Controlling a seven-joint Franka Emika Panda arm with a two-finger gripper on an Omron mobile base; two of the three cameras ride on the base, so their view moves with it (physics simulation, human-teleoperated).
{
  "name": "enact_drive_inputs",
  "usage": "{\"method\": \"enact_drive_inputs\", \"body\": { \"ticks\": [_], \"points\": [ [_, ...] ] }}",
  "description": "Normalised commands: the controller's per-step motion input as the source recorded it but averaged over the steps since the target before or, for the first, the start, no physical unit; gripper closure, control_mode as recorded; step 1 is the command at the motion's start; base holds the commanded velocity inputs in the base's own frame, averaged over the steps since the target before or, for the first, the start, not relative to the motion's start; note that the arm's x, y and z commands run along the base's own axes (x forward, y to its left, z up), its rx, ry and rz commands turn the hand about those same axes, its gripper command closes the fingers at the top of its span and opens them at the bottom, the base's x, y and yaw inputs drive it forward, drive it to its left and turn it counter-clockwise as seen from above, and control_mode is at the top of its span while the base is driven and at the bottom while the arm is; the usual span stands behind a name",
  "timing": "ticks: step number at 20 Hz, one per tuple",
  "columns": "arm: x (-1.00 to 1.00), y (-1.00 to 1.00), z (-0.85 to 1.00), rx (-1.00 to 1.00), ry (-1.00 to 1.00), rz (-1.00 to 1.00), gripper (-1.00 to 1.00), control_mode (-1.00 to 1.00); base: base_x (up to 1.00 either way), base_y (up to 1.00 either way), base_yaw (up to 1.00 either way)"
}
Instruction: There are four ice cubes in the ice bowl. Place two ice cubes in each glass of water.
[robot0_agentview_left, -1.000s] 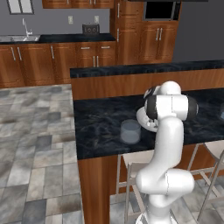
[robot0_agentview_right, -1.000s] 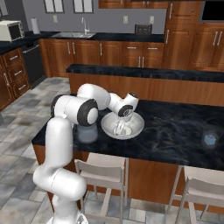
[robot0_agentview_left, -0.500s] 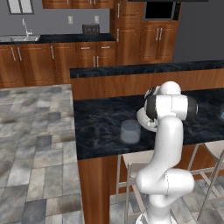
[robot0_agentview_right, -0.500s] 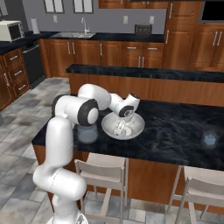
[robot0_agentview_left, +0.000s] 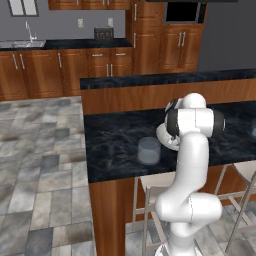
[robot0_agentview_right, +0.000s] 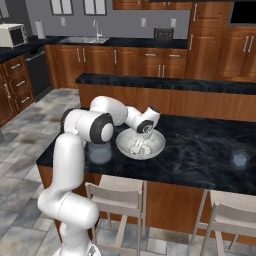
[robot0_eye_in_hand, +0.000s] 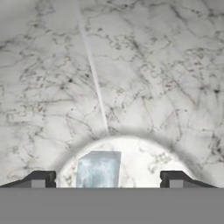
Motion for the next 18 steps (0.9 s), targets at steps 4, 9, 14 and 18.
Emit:
{"method": "enact_drive_inputs", "body": {
  "ticks": [4, 9, 14, 18],
  "points": [
    [-0.19, 0.32, -1.0, 0.0, 0.0, 0.0, 1.0, -1.0, 0.0, 0.0, 0.0],
    [-0.23, 0.25, -1.0, 0.0, 0.0, 0.0, 1.0, -1.0, 0.0, 0.0, 0.0],
    [-0.17, 0.09, -1.0, 0.02, 0.0, 0.0, 1.0, -1.0, 0.0, 0.0, 0.0],
    [0.0, 0.13, -0.66, 0.06, 0.0, 0.0, 1.0, -1.0, 0.0, 0.0, 0.0]
  ]
}}
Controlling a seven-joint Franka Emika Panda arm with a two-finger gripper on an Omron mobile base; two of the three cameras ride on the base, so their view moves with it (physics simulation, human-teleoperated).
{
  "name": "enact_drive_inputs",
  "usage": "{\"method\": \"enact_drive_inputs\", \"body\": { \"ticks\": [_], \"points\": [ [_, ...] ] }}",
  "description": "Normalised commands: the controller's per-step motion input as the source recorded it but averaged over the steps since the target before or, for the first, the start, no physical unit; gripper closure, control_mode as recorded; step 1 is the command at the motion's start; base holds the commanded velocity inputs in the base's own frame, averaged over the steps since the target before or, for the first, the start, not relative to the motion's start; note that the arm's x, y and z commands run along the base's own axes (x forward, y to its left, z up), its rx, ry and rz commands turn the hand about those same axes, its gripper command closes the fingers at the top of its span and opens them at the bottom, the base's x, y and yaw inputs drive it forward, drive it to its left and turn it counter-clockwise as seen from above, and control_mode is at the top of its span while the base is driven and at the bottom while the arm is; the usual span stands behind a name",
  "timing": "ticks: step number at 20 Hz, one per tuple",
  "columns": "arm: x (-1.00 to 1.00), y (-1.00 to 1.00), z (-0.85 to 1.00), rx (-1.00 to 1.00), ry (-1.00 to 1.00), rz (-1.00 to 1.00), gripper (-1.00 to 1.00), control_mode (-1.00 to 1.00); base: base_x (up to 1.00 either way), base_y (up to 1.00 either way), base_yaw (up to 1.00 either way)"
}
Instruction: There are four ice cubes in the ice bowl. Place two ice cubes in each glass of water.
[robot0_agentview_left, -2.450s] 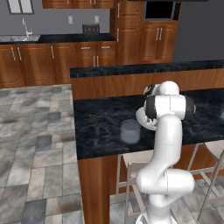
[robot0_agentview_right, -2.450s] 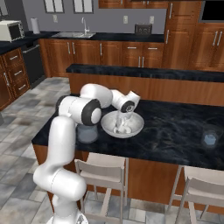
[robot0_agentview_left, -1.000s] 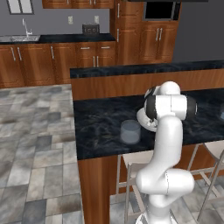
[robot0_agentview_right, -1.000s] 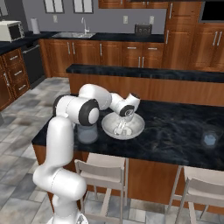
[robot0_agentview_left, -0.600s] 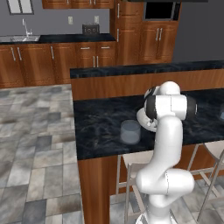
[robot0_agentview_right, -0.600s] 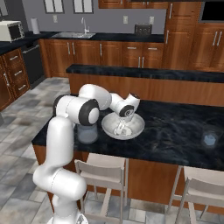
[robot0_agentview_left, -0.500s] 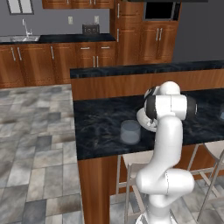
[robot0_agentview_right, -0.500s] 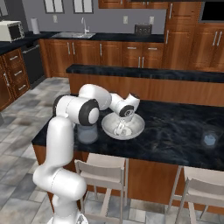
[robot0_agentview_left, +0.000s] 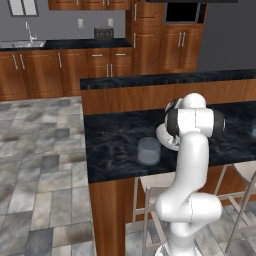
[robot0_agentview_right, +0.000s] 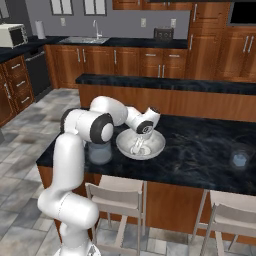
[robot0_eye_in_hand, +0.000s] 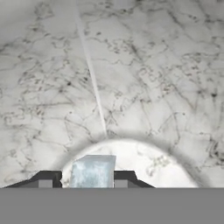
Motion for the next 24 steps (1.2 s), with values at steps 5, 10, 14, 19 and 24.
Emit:
{"method": "enact_drive_inputs", "body": {
  "ticks": [5, 10, 14, 19, 24],
  "points": [
    [0.0, 0.13, -0.31, 0.04, 0.0, 0.04, 1.0, -1.0, 0.0, 0.0, 0.0],
    [0.0, 0.11, -0.38, 0.0, 0.0, 0.04, 1.0, -1.0, 0.0, 0.0, 0.0],
    [-0.11, 0.0, -0.23, 0.0, -0.11, 0.0, 1.0, -1.0, 0.0, 0.0, 0.0],
    [-0.36, 0.0, 0.3, 0.0, -0.17, 0.0, 1.0, -1.0, 0.0, 0.0, 0.0],
    [-0.28, 0.07, 0.7, 0.0, -0.15, 0.04, 1.0, -1.0, 0.0, 0.0, 0.0]
  ]
}}
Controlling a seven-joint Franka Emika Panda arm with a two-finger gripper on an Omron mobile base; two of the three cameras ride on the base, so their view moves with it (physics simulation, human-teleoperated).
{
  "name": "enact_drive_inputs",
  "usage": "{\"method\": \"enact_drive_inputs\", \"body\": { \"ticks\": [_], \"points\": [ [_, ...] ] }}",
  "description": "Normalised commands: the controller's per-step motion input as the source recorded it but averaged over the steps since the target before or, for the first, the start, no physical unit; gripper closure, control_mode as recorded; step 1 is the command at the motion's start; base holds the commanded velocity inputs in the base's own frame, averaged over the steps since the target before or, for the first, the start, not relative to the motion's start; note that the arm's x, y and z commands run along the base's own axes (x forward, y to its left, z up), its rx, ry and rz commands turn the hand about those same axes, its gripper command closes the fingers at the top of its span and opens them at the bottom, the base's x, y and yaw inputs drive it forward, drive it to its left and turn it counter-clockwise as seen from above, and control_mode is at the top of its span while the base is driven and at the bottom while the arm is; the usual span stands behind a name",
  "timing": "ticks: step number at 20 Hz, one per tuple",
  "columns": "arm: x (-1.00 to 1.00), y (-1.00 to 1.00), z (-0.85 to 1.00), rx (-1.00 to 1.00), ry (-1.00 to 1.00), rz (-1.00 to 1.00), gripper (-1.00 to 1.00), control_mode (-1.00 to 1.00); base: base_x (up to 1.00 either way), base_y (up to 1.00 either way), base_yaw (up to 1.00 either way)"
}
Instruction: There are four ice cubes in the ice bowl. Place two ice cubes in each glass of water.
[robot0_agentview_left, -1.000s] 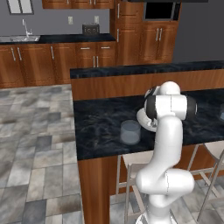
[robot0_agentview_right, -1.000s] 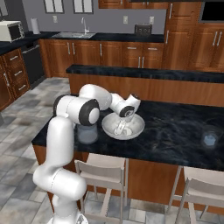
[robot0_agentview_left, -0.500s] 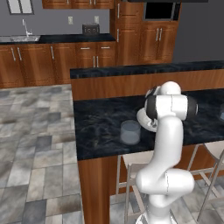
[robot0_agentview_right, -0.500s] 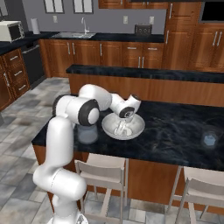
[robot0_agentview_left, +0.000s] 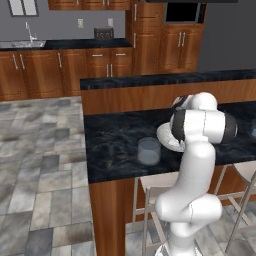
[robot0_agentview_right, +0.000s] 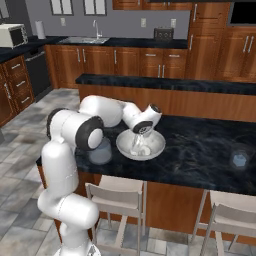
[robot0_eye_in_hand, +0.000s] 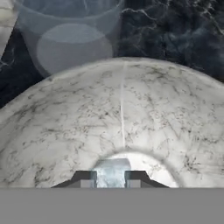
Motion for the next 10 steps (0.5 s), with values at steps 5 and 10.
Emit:
{"method": "enact_drive_inputs", "body": {
  "ticks": [5, 10],
  "points": [
    [-0.02, 0.28, 0.95, -0.05, -0.02, 0.17, 1.0, -1.0, 0.0, 0.0, 0.0],
    [-0.16, 0.32, 0.83, -0.12, 0.0, 0.3, 1.0, -1.0, 0.0, 0.0, 0.0]
  ]
}}
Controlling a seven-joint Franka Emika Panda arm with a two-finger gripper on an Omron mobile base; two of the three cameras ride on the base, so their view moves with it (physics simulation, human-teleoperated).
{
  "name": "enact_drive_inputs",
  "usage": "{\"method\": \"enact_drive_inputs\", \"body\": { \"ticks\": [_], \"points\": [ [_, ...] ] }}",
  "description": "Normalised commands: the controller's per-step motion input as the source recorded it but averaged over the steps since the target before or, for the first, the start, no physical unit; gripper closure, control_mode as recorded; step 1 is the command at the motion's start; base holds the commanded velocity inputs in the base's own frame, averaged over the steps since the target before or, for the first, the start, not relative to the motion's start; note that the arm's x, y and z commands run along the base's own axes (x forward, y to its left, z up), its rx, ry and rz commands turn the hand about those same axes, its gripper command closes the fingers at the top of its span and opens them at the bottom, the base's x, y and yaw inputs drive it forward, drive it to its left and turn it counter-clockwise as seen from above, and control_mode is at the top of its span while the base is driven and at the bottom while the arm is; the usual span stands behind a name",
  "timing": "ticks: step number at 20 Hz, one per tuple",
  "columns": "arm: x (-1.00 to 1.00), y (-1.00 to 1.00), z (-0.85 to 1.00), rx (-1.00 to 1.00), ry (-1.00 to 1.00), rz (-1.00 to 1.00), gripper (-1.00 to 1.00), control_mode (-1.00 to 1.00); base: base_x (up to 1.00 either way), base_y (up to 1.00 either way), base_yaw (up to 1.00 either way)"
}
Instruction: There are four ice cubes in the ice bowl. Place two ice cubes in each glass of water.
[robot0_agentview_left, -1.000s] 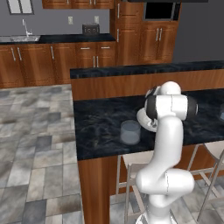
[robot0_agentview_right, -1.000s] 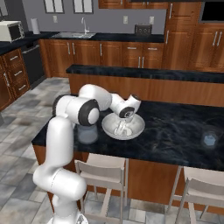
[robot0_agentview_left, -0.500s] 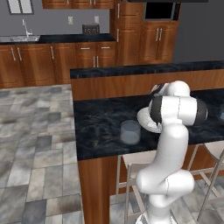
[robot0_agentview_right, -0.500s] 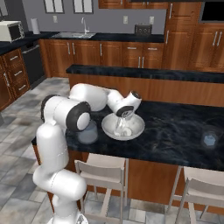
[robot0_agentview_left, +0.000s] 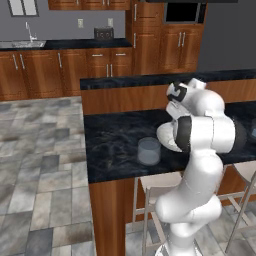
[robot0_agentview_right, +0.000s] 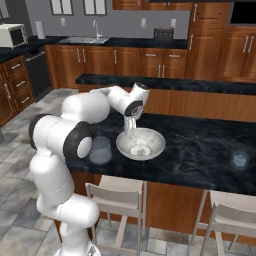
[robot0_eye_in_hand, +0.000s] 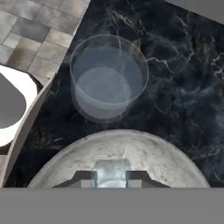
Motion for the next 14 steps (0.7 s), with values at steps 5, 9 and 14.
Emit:
{"method": "enact_drive_inputs", "body": {
  "ticks": [5, 9, 14],
  "points": [
    [-0.72, 0.32, 0.59, -0.12, 0.0, 0.29, 1.0, -1.0, 0.0, 0.0, 0.0],
    [-0.87, 0.61, 0.1, -0.11, 0.0, 0.31, 1.0, -1.0, 0.0, 0.0, 0.0],
    [-0.52, 0.74, 0.0, -0.04, 0.0, 0.34, 1.0, -1.0, 0.0, 0.0, 0.0]
  ]
}}
